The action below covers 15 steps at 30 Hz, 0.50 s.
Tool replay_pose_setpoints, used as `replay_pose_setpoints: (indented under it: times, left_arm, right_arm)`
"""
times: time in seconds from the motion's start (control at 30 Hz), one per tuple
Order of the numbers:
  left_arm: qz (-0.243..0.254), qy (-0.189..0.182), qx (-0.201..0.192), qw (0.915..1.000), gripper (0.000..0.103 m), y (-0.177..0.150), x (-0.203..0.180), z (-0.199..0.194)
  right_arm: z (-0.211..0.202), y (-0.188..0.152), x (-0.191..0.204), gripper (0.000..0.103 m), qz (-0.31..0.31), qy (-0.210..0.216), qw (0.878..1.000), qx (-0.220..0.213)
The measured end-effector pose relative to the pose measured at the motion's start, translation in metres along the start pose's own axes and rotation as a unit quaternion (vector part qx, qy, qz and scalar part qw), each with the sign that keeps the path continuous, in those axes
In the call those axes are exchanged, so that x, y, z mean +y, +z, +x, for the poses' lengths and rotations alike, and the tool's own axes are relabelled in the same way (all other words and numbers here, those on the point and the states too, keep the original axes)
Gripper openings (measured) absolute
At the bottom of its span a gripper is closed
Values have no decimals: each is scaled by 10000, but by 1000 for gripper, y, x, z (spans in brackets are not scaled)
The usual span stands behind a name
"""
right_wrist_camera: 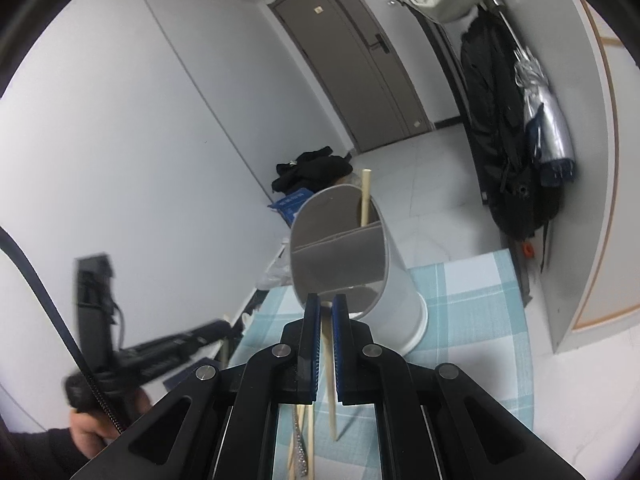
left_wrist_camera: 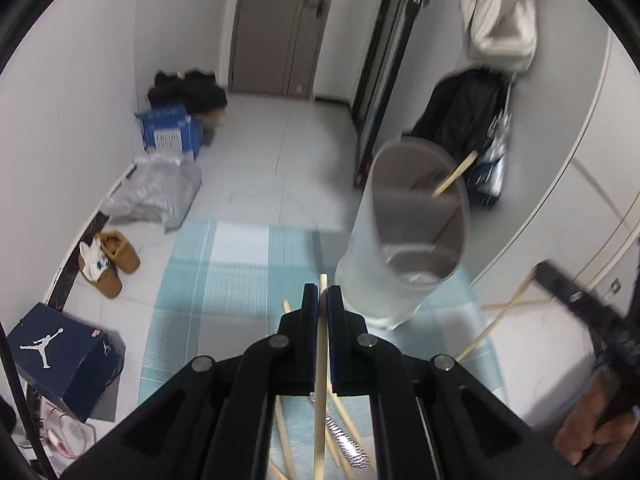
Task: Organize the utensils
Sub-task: 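Carry the chopsticks in both tools up to the white holder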
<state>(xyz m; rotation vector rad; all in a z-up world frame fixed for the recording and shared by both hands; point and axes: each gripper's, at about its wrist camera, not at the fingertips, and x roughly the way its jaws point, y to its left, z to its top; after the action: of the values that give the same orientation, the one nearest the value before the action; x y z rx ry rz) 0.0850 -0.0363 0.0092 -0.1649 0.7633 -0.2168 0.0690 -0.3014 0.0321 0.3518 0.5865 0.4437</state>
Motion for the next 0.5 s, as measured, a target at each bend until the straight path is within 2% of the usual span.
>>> replay_pose_setpoints:
  times: [0.1, 0.2, 0.5]
  left_arm:
    - [-222, -58, -369, 9991, 1, -2, 0, -17]
    - [-232, -26, -761, 9968, 1, -5, -5, -30]
    - [-560, -258, -1148, 9915, 1, 1, -3, -51]
  right_arm:
    - [-4, -1, 6, 5, -140, -4, 9999, -70]
    - [-9, -3, 14, 5, -375, -54, 9992, -118]
    - [-27, -12, 32, 5, -731, -180, 9968, -259]
